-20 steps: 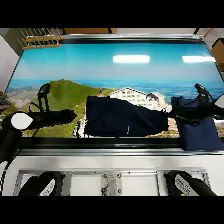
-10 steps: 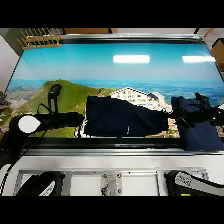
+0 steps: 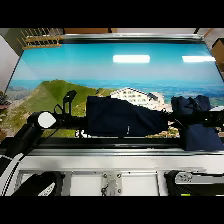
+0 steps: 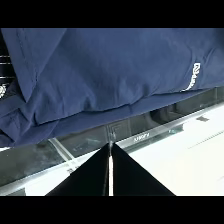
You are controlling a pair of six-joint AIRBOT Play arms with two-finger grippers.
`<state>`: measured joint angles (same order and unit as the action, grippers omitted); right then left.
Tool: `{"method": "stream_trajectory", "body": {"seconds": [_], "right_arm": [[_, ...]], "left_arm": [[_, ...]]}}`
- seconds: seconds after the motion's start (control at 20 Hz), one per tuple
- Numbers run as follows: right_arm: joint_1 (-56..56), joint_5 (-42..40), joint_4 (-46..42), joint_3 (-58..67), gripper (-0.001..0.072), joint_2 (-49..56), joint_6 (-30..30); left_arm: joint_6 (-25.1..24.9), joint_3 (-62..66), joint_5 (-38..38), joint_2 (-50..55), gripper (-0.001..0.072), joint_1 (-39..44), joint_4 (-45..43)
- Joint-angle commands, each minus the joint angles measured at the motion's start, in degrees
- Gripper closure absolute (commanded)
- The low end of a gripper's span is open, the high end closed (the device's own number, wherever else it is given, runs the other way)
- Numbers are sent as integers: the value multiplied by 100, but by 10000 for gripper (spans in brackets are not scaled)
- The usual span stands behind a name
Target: Fold the clothes and pants, and hang the long-sleeved shirts on hangers.
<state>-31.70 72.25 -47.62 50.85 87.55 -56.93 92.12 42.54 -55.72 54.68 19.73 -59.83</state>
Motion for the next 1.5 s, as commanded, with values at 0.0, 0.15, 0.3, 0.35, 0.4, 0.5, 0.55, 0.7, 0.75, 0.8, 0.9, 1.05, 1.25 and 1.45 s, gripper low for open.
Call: {"method": "stream_trajectory", "body": {"seconds": [0.0,0.15,0.3,0.35,0.4,0.5,0.55,0.7,0.75,0.8,0.9,1.05,1.25,1.45], "right_arm": [[72,-24,229,-92,-8,144,149],[256,-20,358,-186,-8,214,166],[522,-17,417,-188,-8,260,164],[614,-17,422,-188,-8,267,164],[717,-15,437,-188,-7,271,164],[929,15,435,-188,-3,271,166],[1043,20,435,-188,1,271,168],[1357,20,442,-188,602,271,203],[1458,26,485,-188,704,267,378],[1534,20,584,-184,702,251,387],[1582,35,776,-37,703,142,315],[1392,-9,732,809,704,-179,-461],[822,-356,70,2566,704,-444,-1998],[-72,-1014,-566,3517,705,-763,-3217]], "left_arm": [[33,7,138,-9,705,20,-11],[33,7,424,-192,704,17,-11],[33,7,490,-330,704,17,-13],[33,7,490,-365,704,17,-13],[33,7,496,-398,704,17,-15],[33,7,487,-411,704,17,-13],[33,7,492,-407,705,17,-13],[33,7,492,-407,704,17,-15],[33,7,492,-407,704,17,-15],[33,7,494,-407,704,17,-15],[33,7,494,-407,704,17,-15],[31,7,503,-407,704,15,-22],[31,7,535,-407,704,17,-59],[28,7,643,-407,704,15,-66]]}}
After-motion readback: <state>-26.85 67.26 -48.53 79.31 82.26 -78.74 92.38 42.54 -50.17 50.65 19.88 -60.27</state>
